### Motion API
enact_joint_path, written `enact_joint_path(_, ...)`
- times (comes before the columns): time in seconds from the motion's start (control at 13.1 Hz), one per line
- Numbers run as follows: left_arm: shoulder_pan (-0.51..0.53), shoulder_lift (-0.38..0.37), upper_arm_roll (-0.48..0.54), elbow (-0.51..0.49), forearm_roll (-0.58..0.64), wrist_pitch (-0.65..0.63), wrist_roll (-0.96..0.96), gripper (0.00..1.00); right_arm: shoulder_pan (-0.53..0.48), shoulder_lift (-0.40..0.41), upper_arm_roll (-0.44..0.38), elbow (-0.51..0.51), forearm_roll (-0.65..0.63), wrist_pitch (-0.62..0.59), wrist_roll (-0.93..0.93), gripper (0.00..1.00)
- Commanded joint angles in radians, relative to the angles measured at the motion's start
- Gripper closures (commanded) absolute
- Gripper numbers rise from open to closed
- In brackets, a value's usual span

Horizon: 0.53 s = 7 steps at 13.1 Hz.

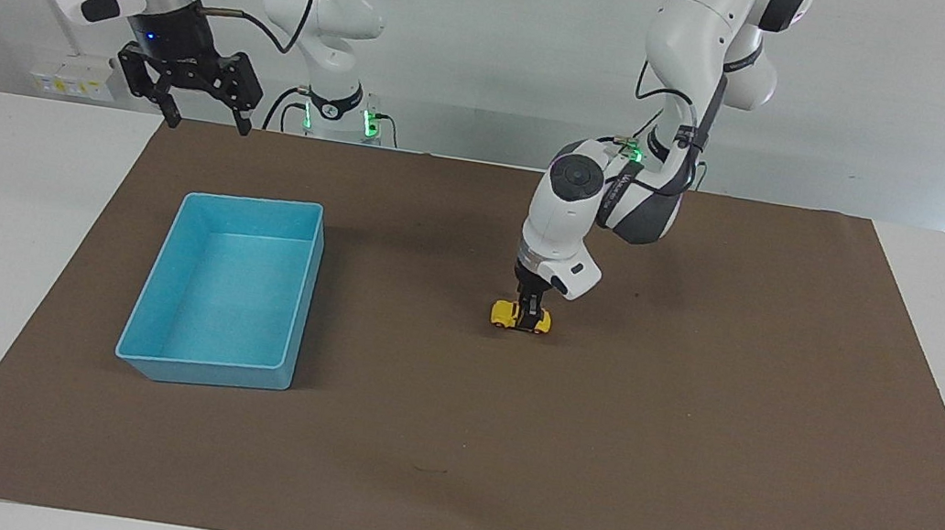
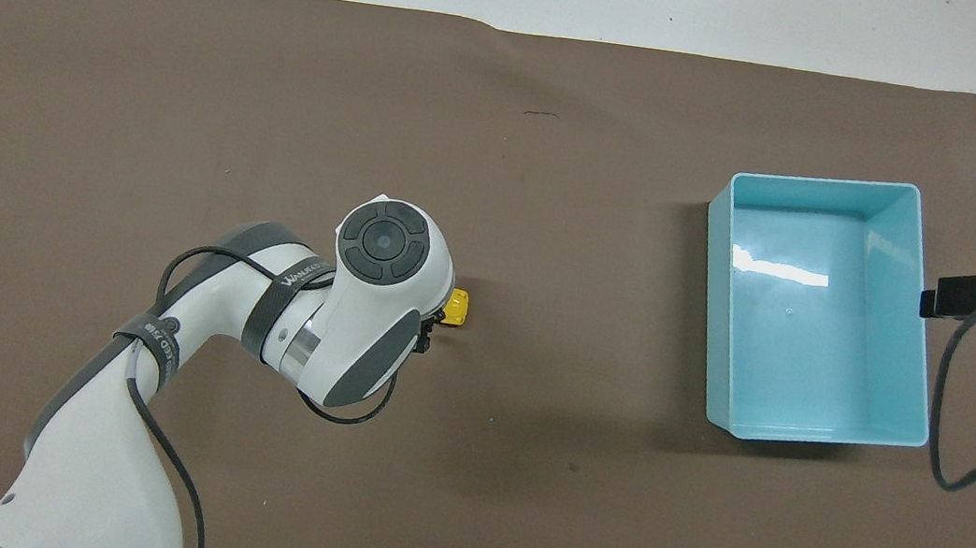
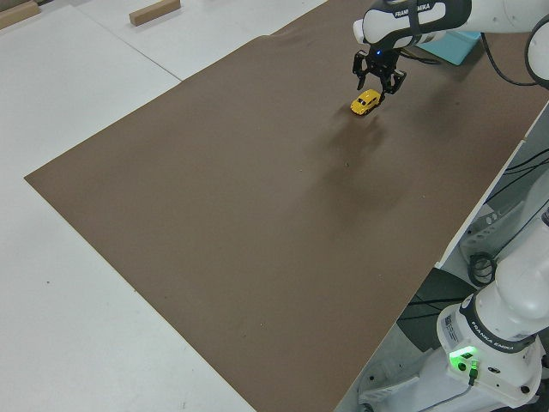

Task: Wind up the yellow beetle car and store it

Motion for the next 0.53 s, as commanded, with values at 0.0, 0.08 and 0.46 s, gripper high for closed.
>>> enact_joint_path(0.0, -0.016, -0.006, 0.011, -0.042, 0.006, 0.046, -0.017, 0.63, -0.014, -0.007, 0.003, 0.0, 0.015, -0.003, 0.004, 0.0)
enact_joint_path(0.08, -0.014, -0.006, 0.011, -0.043, 0.006, 0.048, -0.017, 0.7, -0.014, -0.007, 0.003, 0.0, 0.015, -0.003, 0.004, 0.0)
enact_joint_path(0.46, -0.001, -0.006, 0.012, -0.049, 0.006, 0.045, -0.019, 0.8, -0.014, -0.007, 0.003, 0.0, 0.013, -0.003, 0.004, 0.0)
